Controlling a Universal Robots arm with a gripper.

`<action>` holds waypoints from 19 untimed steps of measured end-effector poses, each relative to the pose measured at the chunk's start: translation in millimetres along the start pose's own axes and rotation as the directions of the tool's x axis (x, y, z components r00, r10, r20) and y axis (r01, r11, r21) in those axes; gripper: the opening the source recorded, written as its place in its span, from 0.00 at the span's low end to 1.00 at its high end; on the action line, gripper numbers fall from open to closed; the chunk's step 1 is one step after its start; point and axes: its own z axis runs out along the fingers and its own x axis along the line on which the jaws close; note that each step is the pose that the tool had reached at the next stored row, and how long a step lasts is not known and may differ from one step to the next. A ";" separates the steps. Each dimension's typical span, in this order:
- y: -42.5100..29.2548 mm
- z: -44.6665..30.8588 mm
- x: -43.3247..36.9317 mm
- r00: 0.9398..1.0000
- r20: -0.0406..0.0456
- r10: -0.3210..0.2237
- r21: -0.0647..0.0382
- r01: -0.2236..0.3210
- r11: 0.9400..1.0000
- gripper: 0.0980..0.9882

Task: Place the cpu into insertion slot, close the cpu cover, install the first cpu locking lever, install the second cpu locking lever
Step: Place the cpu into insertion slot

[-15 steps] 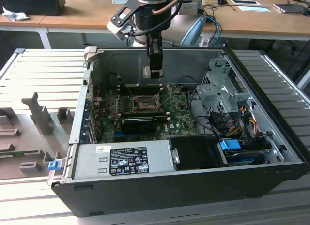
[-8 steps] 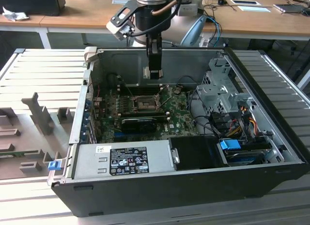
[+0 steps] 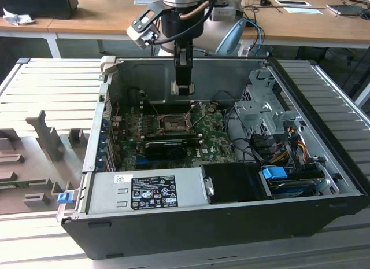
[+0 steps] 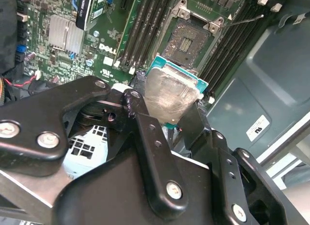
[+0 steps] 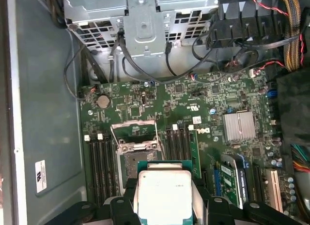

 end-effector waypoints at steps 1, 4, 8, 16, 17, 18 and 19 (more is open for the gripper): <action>-0.2 2.0 0.0 1.000 0.000 0.001 0.000 -0.001 1.000 0.48; -0.8 7.9 -0.1 0.999 -0.004 -0.047 0.001 0.047 0.999 0.48; -1.8 14.2 -0.3 0.993 -0.011 -0.116 0.002 0.116 0.993 0.48; -3.2 23.2 -0.4 0.992 -0.011 -0.126 0.005 0.126 0.992 0.48; -3.3 23.7 -0.4 0.991 -0.011 -0.132 0.005 0.132 0.991 0.48; -3.3 23.9 -0.4 0.991 -0.011 -0.133 0.005 0.133 0.991 0.48; -3.3 24.2 -0.4 0.991 -0.011 -0.133 0.005 0.133 0.991 0.48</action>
